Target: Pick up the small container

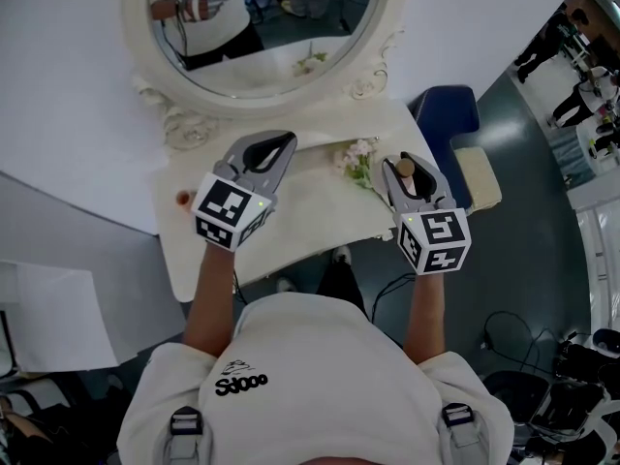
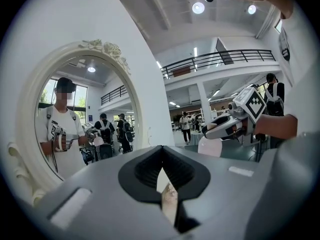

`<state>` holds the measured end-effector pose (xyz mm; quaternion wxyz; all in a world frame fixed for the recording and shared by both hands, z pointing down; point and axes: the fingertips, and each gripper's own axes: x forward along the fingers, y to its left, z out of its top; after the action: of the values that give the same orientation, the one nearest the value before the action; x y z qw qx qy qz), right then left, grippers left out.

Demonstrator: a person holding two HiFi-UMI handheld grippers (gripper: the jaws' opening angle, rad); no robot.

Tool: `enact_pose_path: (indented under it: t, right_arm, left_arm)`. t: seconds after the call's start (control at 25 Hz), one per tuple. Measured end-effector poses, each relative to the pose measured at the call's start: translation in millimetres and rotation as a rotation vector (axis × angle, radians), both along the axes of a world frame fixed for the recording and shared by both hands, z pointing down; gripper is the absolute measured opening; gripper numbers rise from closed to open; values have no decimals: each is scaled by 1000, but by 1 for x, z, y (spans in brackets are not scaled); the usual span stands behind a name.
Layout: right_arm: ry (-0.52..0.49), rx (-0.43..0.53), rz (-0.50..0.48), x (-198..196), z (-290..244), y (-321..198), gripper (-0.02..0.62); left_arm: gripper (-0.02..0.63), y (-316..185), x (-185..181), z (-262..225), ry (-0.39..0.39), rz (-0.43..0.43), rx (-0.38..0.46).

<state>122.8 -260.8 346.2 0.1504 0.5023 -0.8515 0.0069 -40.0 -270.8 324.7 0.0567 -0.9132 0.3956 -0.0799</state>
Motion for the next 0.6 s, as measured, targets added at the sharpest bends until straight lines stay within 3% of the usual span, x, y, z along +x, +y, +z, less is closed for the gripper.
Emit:
enact_pose_path:
  t: [0.6]
  right_arm:
    - [-9, -2, -18, -4, -1, -2, 130]
  left_arm:
    - [17, 1, -4, 3, 0, -12, -9]
